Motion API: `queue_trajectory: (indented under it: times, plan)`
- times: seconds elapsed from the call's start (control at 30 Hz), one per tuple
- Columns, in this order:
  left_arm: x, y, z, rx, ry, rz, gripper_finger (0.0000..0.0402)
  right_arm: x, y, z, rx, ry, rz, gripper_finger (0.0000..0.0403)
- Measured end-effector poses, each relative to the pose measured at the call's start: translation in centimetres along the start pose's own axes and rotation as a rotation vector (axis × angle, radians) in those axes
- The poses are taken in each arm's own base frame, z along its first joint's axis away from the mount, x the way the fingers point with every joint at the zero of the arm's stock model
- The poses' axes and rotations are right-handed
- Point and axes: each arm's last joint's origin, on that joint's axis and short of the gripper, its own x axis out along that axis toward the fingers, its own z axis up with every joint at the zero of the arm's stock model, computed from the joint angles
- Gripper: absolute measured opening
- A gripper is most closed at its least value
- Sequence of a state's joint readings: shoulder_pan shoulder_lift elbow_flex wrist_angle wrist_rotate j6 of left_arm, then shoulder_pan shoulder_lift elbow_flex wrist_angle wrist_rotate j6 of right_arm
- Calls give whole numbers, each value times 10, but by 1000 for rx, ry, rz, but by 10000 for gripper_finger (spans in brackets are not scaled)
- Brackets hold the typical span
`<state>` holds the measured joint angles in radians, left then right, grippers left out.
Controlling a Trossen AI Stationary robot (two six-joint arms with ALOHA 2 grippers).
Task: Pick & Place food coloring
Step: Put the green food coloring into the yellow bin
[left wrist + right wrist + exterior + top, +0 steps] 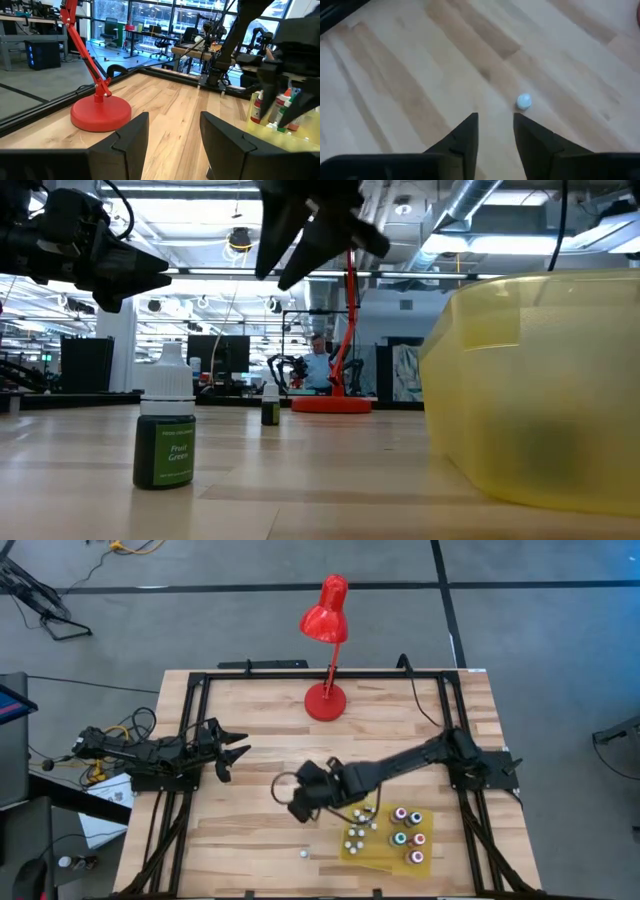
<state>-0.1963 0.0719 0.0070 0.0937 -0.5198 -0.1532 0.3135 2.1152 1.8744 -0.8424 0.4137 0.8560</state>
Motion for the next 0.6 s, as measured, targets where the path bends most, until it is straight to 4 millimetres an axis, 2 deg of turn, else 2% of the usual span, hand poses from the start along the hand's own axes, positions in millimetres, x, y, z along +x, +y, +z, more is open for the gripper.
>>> queue_trajectory:
  times: [0.27,0.37,0.47,0.6]
  plan:
    - [0,0,0,0,0,0,169,15,-23,25,44,-1,-24,214]
    - [0,0,0,0,0,0,169,39,-27,26,44,8,-44,247]
    - [0,0,0,0,0,0,169,61,-28,22,50,59,-27,260]
    - [0,0,0,0,0,0,169,76,-32,22,39,87,-15,260]
